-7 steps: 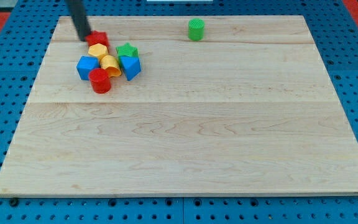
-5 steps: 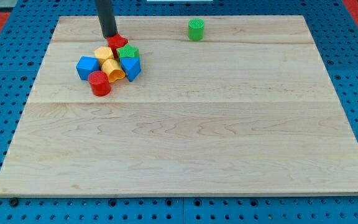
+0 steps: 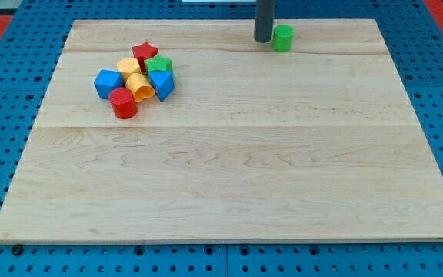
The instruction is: Move the green circle parallel to green star
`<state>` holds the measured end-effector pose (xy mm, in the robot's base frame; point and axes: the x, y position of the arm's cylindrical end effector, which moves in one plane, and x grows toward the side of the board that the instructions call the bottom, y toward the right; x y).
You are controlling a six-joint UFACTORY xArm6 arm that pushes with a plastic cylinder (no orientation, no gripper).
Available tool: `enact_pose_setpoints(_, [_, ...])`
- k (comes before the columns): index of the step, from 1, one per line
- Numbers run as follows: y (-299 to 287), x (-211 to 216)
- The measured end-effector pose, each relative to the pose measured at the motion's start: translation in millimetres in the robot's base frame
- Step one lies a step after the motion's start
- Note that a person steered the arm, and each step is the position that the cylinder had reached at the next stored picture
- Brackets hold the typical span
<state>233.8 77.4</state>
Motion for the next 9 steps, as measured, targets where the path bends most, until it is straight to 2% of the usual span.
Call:
enact_pose_setpoints(1, [33,-15])
enact_pose_setpoints(3, [112,40])
enact_pose_setpoints(4, [153,53])
enact_pose_setpoints(5, [164,29])
enact_pose_setpoints(6, [196,71])
enact_pose_setpoints(7, [155,101])
enact_pose_setpoints(8, [87,75])
enact_pose_setpoints(9, [59,36])
